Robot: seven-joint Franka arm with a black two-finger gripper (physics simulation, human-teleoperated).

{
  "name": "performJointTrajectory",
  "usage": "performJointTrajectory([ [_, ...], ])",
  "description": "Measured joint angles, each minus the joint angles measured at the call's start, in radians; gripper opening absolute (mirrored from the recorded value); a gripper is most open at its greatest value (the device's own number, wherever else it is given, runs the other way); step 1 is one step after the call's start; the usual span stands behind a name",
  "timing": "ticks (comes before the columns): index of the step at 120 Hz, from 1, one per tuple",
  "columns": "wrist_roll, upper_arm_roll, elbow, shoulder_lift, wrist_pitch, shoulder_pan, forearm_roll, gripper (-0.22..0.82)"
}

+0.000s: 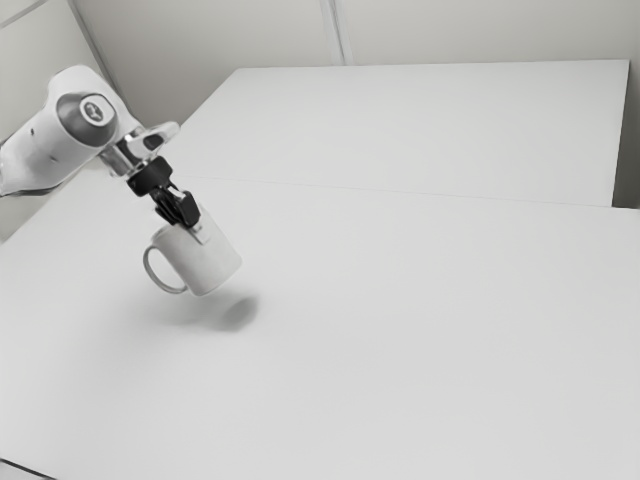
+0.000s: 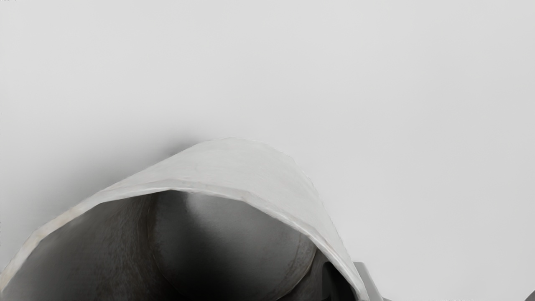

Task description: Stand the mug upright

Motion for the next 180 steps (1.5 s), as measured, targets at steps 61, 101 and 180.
performJointTrajectory([
  [61,-0.205,0.012,-0.373,-0.27,0.323,-0.245,0.196,-0.18],
  [101,-0.274,0.058,-0.524,-0.314,0.544,-0.354,0.226,-0.18],
  [180,-0.339,0.056,-0.548,-0.24,0.516,-0.376,0.259,-0.13],
])
